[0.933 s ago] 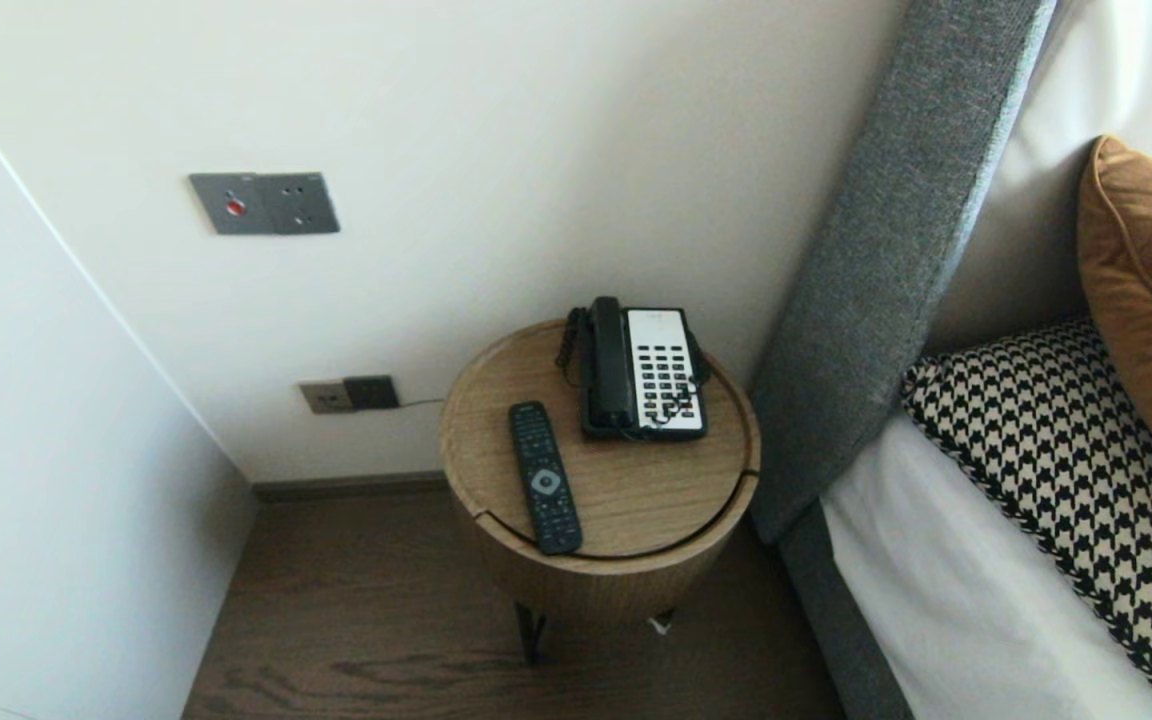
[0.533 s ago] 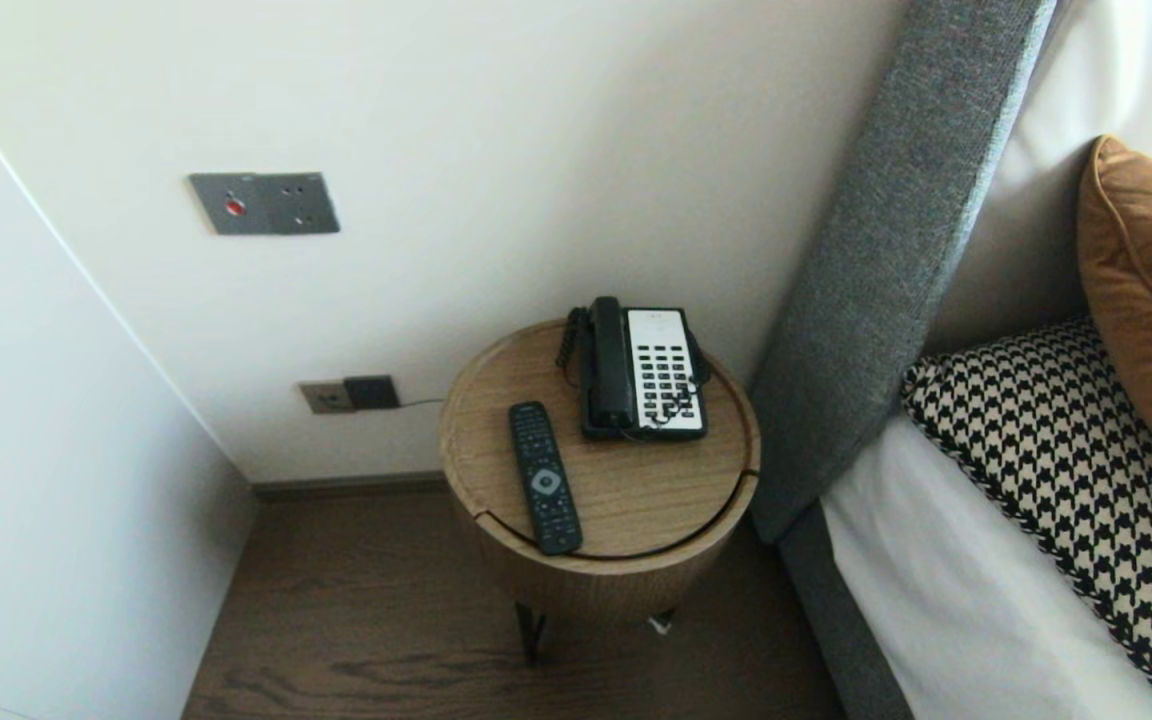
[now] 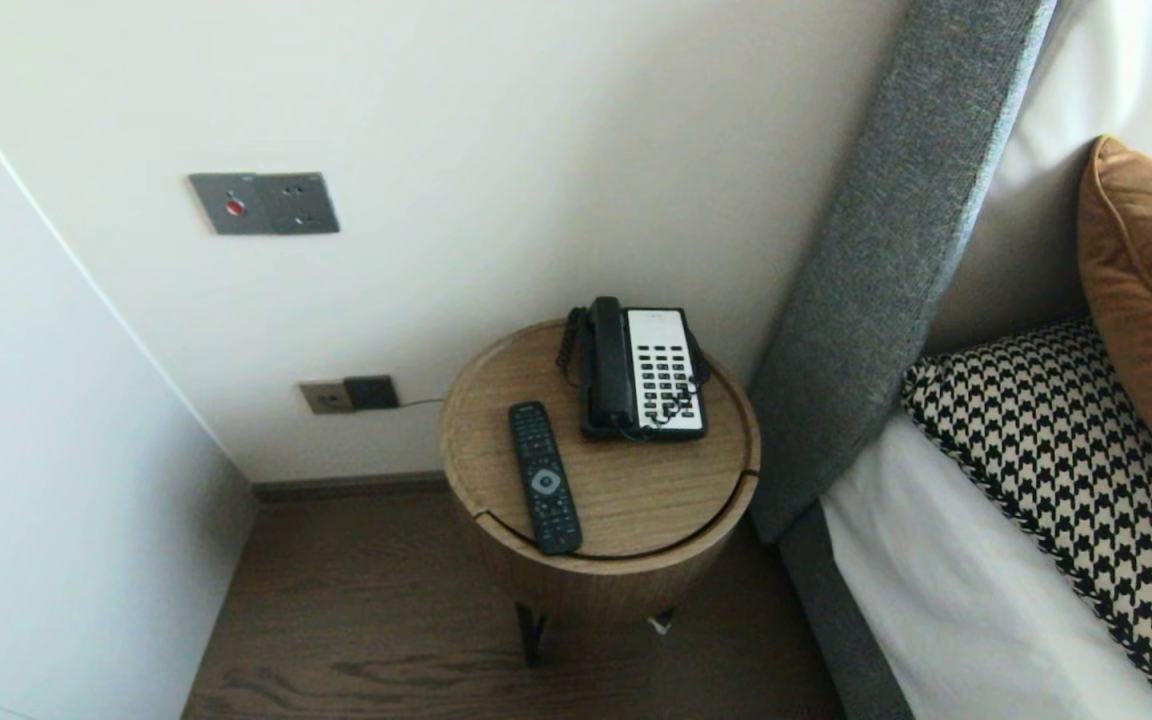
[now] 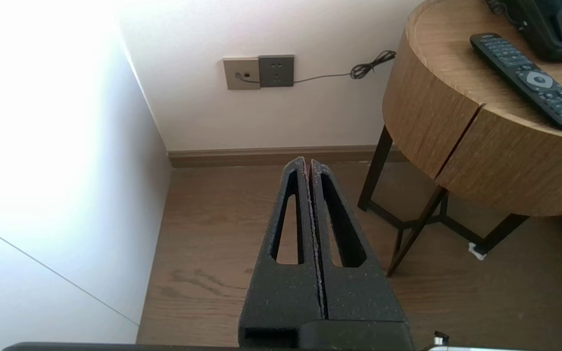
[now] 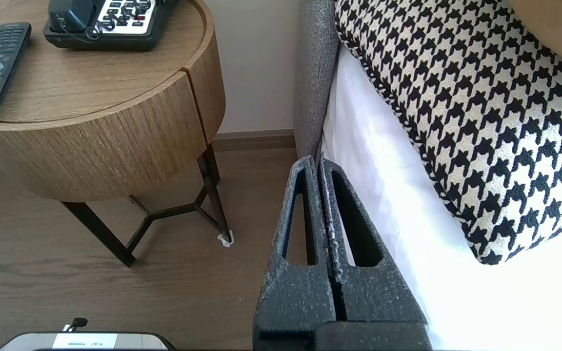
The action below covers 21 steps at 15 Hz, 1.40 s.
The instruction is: Open the nightstand drawer
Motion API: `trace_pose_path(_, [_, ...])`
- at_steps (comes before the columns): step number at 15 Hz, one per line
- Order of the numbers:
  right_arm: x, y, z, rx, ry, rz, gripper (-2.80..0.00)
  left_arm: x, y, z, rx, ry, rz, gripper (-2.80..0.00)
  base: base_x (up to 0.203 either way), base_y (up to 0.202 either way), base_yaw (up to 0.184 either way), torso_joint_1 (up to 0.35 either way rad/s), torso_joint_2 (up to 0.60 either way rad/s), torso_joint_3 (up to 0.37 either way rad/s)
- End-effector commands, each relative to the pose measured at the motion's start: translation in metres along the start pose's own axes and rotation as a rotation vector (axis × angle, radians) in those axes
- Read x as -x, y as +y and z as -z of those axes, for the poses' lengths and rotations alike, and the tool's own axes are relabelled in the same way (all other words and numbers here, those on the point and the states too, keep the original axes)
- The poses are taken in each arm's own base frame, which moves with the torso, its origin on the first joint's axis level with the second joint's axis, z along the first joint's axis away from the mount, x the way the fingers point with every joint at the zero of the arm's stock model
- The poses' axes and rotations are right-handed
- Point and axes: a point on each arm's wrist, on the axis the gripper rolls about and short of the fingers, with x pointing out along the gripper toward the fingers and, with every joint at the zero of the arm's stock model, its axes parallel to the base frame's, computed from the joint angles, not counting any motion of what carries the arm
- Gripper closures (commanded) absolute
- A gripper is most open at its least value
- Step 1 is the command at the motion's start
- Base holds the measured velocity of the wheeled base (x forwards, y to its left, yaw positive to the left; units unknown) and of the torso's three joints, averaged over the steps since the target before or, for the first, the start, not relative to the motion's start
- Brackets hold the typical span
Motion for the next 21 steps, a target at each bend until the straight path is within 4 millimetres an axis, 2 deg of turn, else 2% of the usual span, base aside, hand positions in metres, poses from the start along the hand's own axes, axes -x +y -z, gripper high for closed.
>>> trace_pose_path(1, [0.0, 0.0, 0.0, 0.0, 0.001, 0.0, 0.0, 0.0, 0.0, 0.0, 0.002, -0.002, -0.001, 0.0, 0.0, 0.0, 0.0, 0.0, 0.0, 0.0])
trace_pose_path(9, [0.0, 0.0, 0.0, 0.0, 0.001, 0.0, 0.0, 0.005, 0.0, -0.005, -0.005, 0.041, -0.006, 0.0, 0.0, 0.0, 0.0, 0.0, 0.0, 0.0])
trace_pose_path(11, [0.0, 0.0, 0.0, 0.0, 0.001, 0.0, 0.0, 0.009, 0.0, -0.019, -0.005, 0.057, -0.002, 0.0, 0.0, 0.0, 0.0, 0.0, 0.0, 0.0])
trace_pose_path(13, [0.0, 0.0, 0.0, 0.0, 0.003, 0.0, 0.0, 0.005, 0.0, -0.036, -0.006, 0.125, 0.001, 0.0, 0.0, 0.0, 0.0, 0.0, 0.0, 0.0])
trace_pose_path(16, [0.0, 0.0, 0.0, 0.002, 0.001, 0.0, 0.0, -0.017, 0.0, -0.063, -0.005, 0.263, 0.015, 0.0, 0.0, 0.0, 0.0, 0.0, 0.0, 0.0])
trace_pose_path(21, [0.0, 0.0, 0.0, 0.0, 0.001, 0.0, 0.0, -0.082, -0.001, -0.106, 0.007, 0.496, 0.064, 0.0, 0.0, 0.0, 0.0, 0.0, 0.0, 0.0])
